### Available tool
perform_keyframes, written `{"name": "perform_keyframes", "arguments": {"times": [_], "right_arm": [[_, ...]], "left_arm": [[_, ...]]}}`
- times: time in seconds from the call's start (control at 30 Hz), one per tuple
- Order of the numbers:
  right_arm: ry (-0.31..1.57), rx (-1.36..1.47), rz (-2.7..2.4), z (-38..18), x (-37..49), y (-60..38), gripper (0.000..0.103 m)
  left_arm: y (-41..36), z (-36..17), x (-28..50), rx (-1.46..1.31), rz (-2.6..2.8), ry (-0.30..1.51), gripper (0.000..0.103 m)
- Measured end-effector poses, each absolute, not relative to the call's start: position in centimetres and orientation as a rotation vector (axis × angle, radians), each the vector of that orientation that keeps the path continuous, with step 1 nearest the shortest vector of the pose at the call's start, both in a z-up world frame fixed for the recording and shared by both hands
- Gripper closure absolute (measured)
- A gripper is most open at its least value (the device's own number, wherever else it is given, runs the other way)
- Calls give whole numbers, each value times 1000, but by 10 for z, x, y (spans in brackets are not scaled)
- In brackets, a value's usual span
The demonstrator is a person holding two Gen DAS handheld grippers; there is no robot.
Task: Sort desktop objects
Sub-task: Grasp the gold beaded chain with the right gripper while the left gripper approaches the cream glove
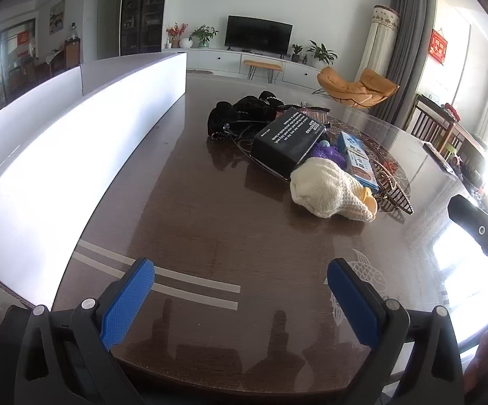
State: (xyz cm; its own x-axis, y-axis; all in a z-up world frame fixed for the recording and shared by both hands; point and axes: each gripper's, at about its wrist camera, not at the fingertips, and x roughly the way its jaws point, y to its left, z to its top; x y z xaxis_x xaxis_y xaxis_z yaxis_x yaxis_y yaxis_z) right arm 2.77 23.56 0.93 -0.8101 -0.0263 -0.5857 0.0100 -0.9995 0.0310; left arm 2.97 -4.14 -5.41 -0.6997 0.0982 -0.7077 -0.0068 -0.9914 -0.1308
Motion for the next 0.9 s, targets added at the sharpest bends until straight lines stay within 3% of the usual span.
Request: {"name": "perform_keyframes", "arguments": {"times": [0.4, 0.6, 0.77, 0.9], "right_arm": [[-5, 907, -2938, 19, 32, 241, 0], [50, 1006, -2799, -6, 13, 258, 0], [219, 1112, -2759, -30, -24, 256, 0], [82, 1184, -2788, -36, -66, 284, 0]], "left_arm": [[-51, -61, 24, -1262, 2892, -214, 0], [-53, -71, 15, -1358, 2886, -307, 0], [-45, -79, 13, -1389, 2883, -281, 0], [-41, -81, 12, -1384, 2879, -245, 0]]}}
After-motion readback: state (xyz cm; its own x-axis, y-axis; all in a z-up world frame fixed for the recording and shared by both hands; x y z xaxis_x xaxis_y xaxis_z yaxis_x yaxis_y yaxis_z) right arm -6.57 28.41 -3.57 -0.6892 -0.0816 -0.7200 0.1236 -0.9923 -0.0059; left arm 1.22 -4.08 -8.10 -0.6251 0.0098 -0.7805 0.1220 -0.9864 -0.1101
